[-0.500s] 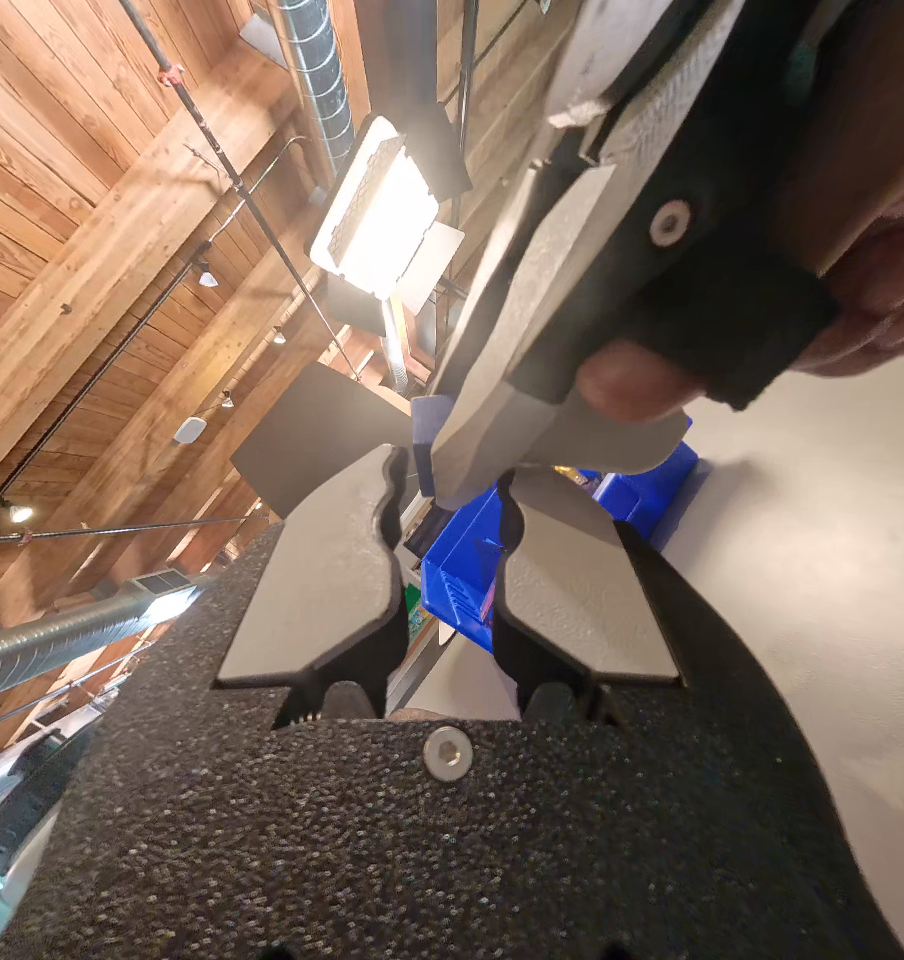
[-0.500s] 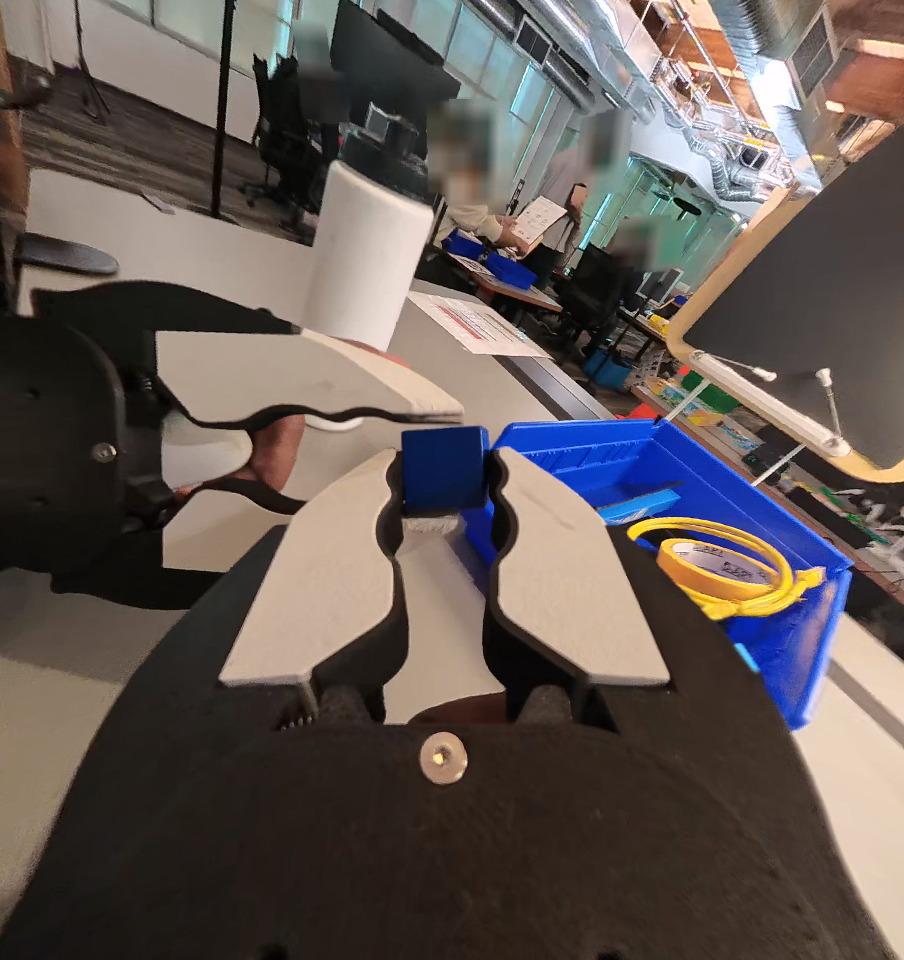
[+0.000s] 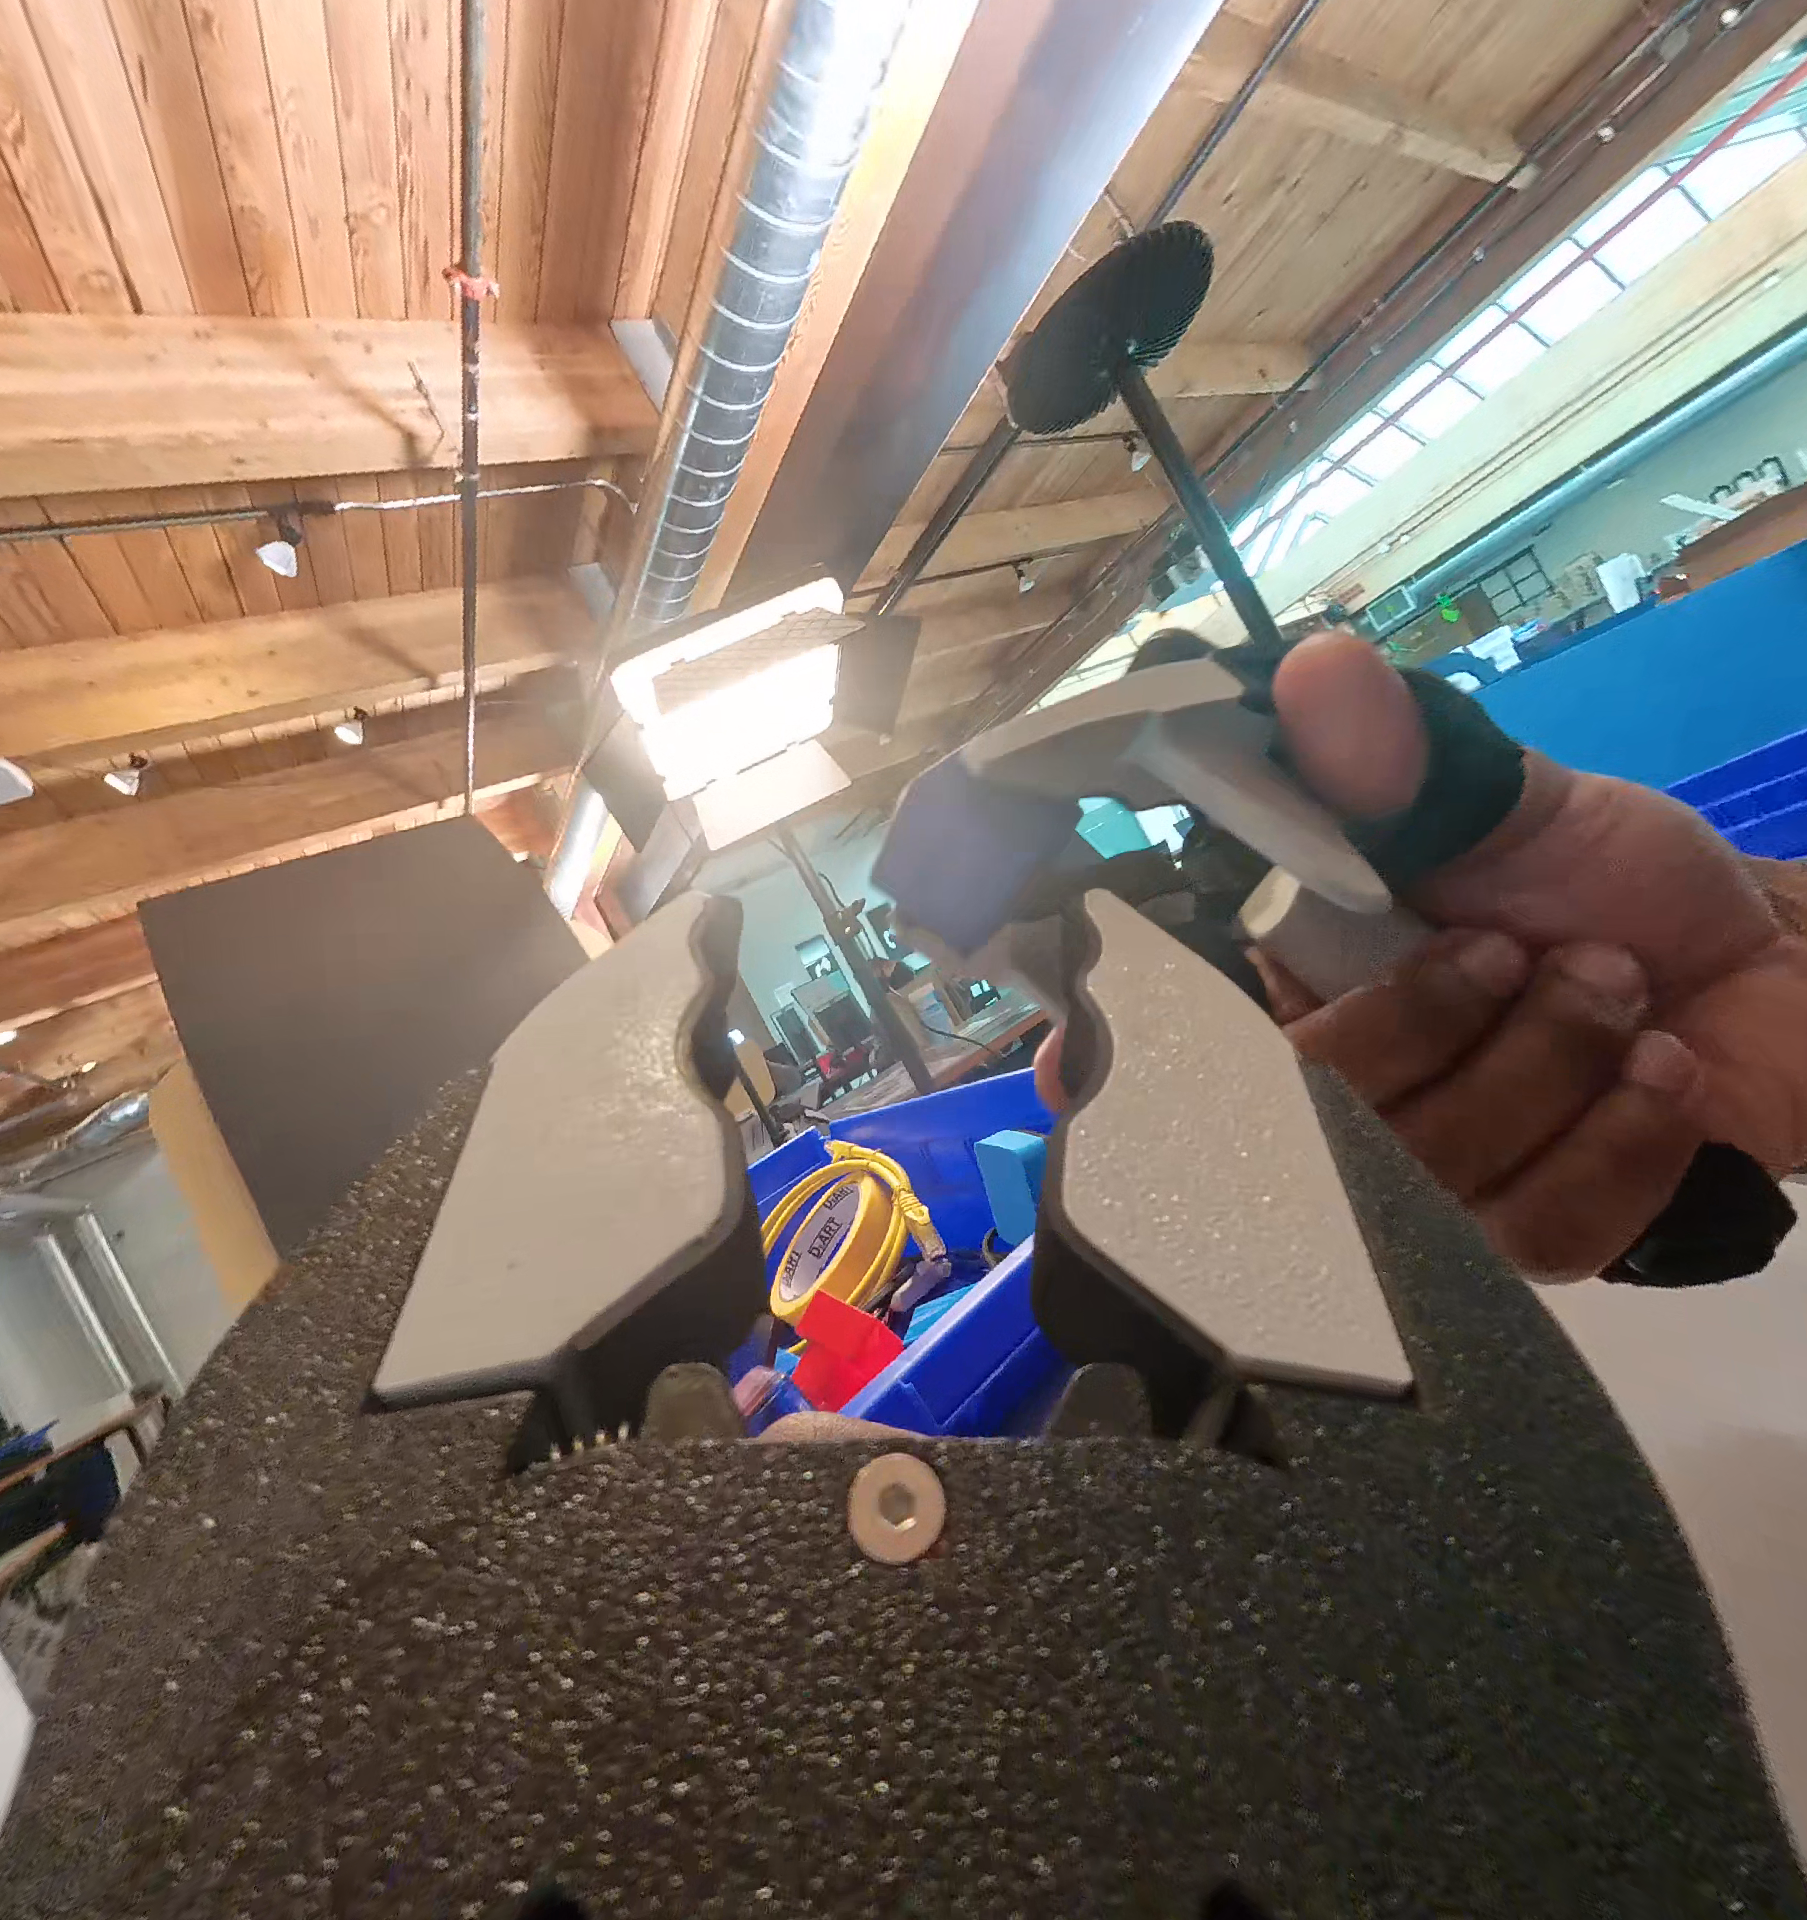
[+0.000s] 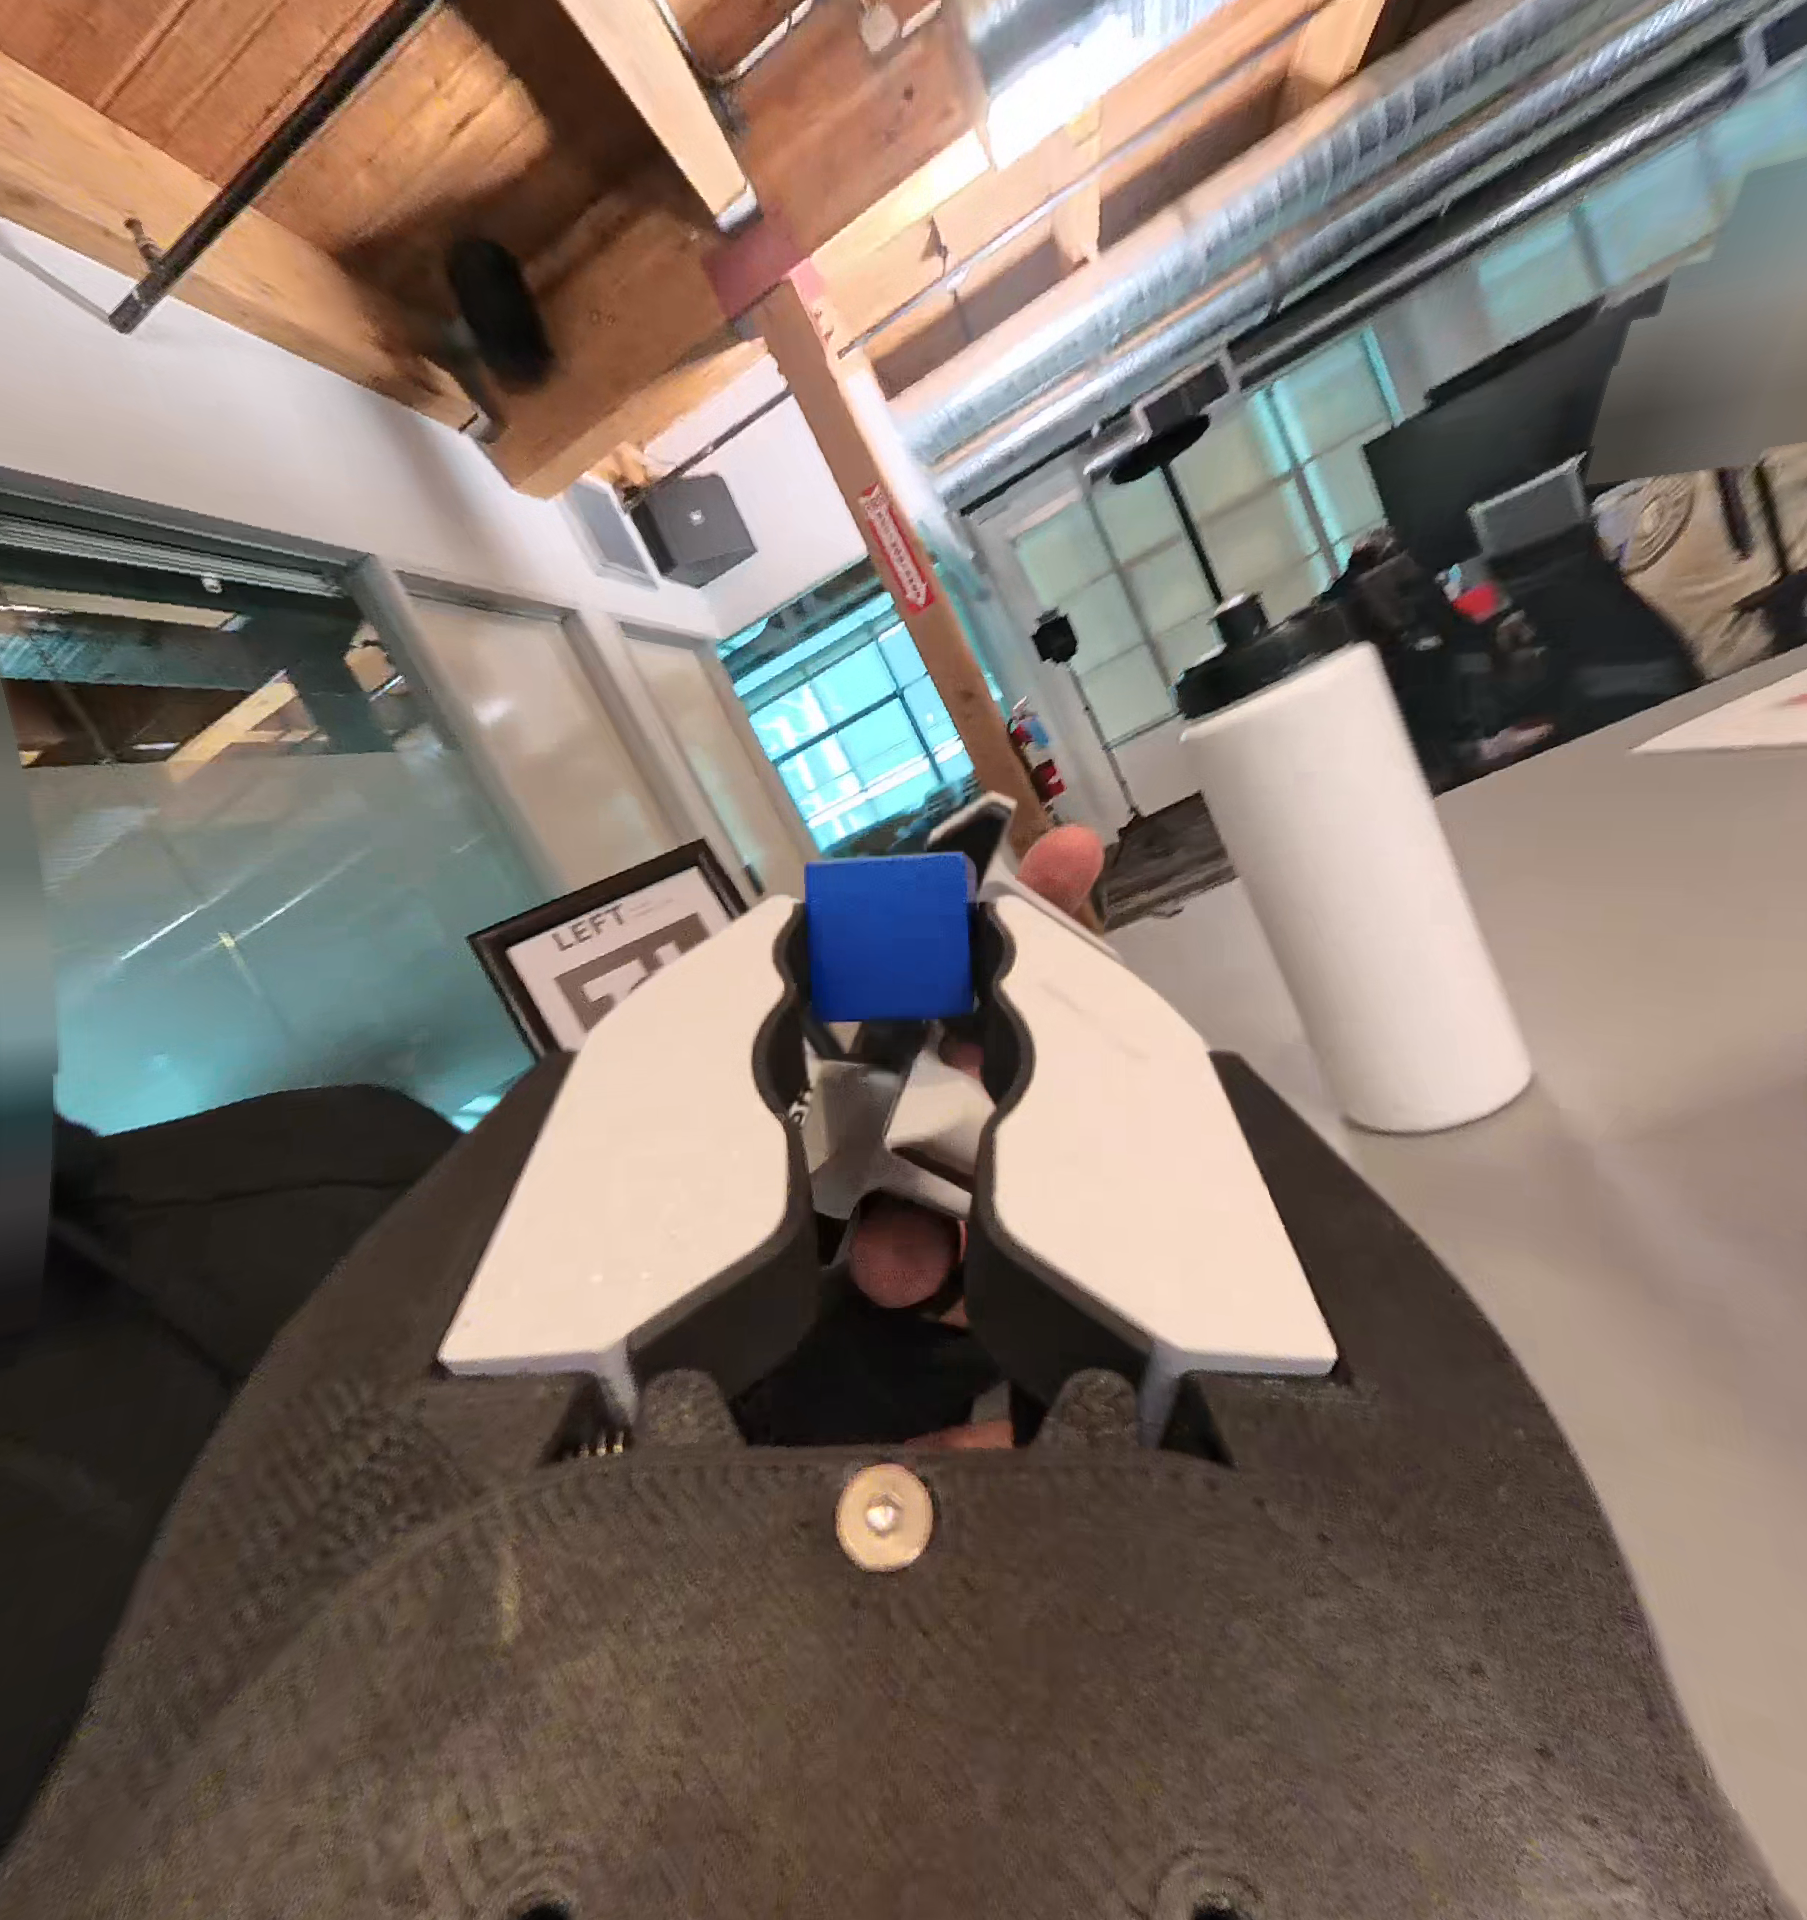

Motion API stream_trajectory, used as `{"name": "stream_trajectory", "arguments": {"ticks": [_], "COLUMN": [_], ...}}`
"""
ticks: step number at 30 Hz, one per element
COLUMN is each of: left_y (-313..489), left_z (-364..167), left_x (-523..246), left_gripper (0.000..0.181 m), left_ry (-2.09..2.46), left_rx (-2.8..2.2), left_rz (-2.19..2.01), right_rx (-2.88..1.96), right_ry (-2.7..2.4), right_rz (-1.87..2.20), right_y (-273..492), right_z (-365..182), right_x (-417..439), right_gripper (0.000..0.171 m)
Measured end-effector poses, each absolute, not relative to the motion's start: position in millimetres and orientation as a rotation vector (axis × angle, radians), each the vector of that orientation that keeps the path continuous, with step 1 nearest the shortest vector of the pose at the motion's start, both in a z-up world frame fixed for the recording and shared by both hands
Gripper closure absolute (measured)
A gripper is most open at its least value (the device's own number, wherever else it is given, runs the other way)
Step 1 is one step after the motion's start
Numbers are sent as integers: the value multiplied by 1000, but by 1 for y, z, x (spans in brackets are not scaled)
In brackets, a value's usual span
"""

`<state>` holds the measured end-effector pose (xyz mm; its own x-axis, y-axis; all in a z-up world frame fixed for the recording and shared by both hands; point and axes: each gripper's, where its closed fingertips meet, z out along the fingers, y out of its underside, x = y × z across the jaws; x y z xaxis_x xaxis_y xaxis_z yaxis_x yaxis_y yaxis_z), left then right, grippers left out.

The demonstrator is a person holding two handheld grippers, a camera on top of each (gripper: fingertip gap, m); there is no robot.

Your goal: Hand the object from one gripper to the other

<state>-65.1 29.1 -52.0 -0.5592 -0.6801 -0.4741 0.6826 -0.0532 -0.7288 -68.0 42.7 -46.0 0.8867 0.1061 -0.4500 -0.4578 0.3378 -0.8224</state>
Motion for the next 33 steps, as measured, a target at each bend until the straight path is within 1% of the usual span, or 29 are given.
{"name": "stream_trajectory", "arguments": {"ticks": [2, 5, 7, 9, 14, 19, 22, 27, 33], "left_y": [24, 21, 24, 30, 40, 31, 29, 29, 19], "left_z": [-57, -63, -65, -67, -78, -85, -90, -96, -104], "left_x": [-67, -65, -58, -47, -23, -24, -20, -15, -27], "left_gripper": [125, 149, 150, 150, 150, 150, 151, 134, 134], "left_ry": [1253, 1256, 1262, 1274, 1327, 1339, 1360, 1511, 1774], "left_rx": [31, 61, 27, -44, -174, -105, -104, -258, -413], "left_rz": [-1743, -1620, -1545, -1497, -1377, -1267, -1234, -1510, -2038], "right_rx": [-1243, -1314, -1321, -1324, -1392, -1687, -1729, -1711, -1801], "right_ry": [341, 364, 404, 472, 393, 334, 342, 251, -32], "right_rz": [432, 421, 382, 240, -241, -566, -740, -1110, -1502], "right_y": [56, 67, 66, 59, 44, 63, 60, 35, 19], "right_z": [-56, -67, -70, -72, -60, -91, -96, -81, -84], "right_x": [-75, -75, -67, -49, -42, -41, -31, -18, -18], "right_gripper": [141, 142, 141, 129, 130, 122, 140, 141, 141]}}
